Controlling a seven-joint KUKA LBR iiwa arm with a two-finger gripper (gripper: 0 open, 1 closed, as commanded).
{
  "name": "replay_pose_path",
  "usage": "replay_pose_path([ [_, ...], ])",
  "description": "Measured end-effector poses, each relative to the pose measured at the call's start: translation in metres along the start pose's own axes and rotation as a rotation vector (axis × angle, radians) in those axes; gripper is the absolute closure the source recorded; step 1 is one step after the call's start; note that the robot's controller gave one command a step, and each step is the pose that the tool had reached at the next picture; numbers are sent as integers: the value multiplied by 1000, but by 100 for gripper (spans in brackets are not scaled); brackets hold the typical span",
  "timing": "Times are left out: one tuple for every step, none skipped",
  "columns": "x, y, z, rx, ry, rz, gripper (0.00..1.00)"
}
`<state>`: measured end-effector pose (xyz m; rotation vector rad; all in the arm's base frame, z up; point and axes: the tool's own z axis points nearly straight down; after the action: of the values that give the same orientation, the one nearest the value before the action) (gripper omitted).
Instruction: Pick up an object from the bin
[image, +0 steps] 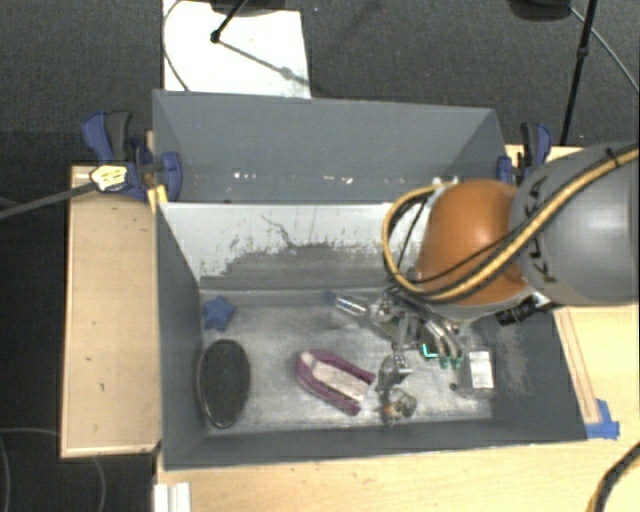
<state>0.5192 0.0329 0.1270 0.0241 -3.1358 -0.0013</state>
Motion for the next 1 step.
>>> replay_pose_path([
  [10,74,41,-1,3,-32,0],
])
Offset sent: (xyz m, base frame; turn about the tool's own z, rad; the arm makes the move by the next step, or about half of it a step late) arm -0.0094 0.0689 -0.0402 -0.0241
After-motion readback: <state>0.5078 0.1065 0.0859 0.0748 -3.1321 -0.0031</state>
